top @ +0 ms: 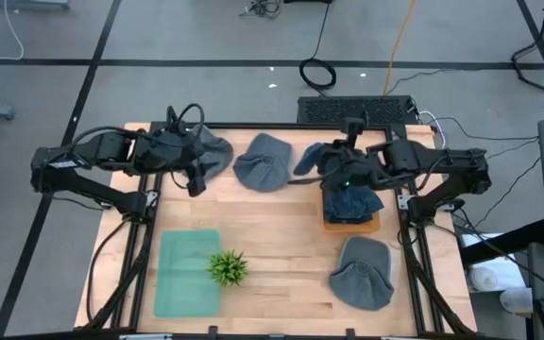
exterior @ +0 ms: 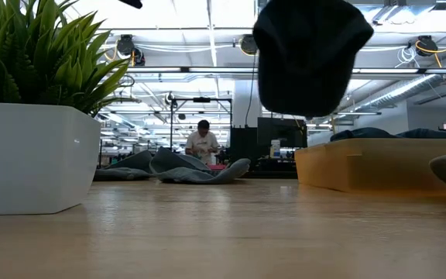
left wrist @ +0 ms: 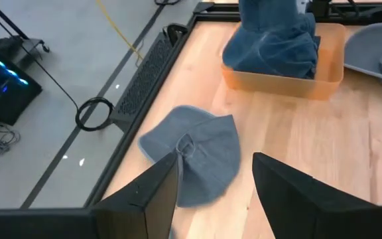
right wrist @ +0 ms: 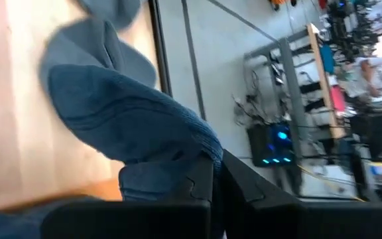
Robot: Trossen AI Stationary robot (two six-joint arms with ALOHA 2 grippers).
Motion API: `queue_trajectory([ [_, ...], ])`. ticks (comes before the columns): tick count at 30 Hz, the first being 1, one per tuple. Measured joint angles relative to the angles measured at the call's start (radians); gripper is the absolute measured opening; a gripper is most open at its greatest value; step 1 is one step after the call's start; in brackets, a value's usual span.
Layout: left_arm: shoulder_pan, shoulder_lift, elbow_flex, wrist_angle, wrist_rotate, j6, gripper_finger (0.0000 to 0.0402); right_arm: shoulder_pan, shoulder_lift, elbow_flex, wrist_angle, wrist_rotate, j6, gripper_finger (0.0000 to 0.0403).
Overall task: Pick & Place hat
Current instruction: Put the blue cap into the orange bin
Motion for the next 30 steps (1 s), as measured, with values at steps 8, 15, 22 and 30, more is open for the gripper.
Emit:
queue_trajectory([
  [8,0.000,0.000,0.000,-0.013,0.002,-0.008,0.0200,0.035,-0.061,-0.184,-0.119,0.123,0.125,0.0000],
  [15,0.000,0.000,0.000,-0.014,0.003,-0.012,0.0201,0.045,-0.176,-0.381,-0.104,0.256,0.151,0.0000],
  [22,0.000,0.000,0.000,-0.014,0.003,-0.012,0.0200,0.034,-0.263,-0.413,-0.020,0.310,0.057,0.0000],
  [30,0.000,0.000,0.000,-0.014,0.003,-0.029,0.0205,0.009,-0.321,-0.413,0.024,0.310,-0.046,0.0000],
])
